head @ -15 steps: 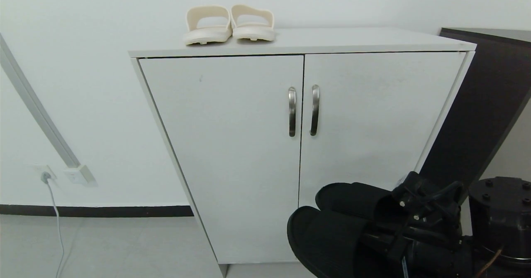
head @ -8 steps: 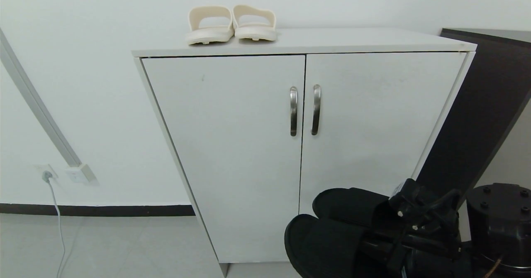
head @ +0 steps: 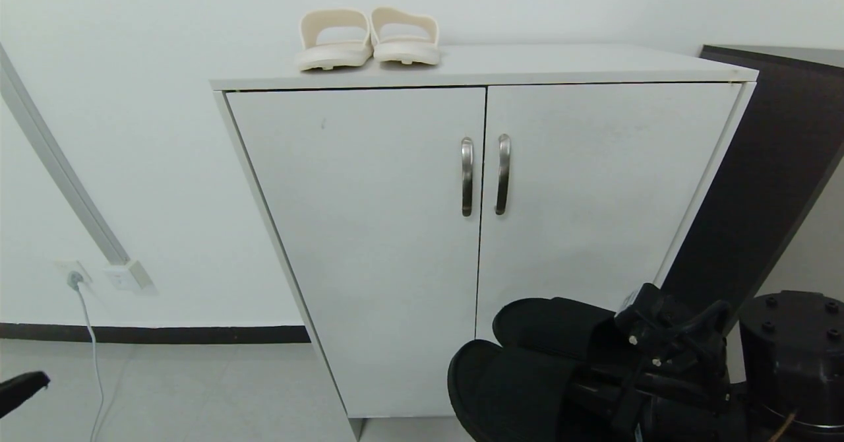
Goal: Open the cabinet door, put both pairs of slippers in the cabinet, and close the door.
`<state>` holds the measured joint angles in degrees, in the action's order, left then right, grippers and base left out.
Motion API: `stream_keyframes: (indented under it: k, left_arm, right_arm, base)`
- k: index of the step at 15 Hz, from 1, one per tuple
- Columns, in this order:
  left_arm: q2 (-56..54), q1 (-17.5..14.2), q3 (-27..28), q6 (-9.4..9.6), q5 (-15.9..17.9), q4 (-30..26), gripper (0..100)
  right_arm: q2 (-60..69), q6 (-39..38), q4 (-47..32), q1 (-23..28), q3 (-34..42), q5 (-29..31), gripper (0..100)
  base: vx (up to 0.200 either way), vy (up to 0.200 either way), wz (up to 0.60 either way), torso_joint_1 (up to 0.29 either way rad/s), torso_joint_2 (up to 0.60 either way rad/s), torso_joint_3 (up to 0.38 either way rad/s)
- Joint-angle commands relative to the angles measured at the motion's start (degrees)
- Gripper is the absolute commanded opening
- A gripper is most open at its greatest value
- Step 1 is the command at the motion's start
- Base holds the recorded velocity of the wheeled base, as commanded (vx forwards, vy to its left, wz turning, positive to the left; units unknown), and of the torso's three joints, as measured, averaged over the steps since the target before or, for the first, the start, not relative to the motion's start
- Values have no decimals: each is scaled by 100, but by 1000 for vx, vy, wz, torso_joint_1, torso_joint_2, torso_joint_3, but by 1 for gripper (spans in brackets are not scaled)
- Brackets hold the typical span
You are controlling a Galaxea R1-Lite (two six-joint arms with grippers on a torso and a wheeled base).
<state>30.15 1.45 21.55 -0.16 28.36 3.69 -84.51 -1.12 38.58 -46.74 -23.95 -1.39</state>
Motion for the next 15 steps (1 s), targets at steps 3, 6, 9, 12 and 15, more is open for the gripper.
stream_keyframes:
  k: [3, 6, 9, 12, 15]
  left_arm:
    - [1652, 646, 165, -661, 487, 1292, 100]
    - [2408, 1244, 297, -643, 452, 1837, 100]
    - [3261, 2149, 763, -661, -313, 2179, 100]
    - [4017, 3397, 1281, -749, -1289, 2698, 100]
    - [4544, 4030, 1721, -758, -1631, 2716, 100]
  right_arm:
    - [4, -11, 0, -2, -22, -2, 0]
    - [13, -2, 0, -37, -22, -2, 0]
    - [75, -2, 0, -37, -13, 42, 0]
    - [206, -28, -9, -37, -22, 7, 0]
    - [101, -37, -9, -151, 31, -2, 0]
  base:
    - [0, 0, 0, 0, 0, 0]
    - [0, 0, 0, 0, 0, 0]
    - [0, 0, 0, 0, 0, 0]
    - [0, 0, 0, 0, 0, 0]
    - [0, 0, 0, 0, 0, 0]
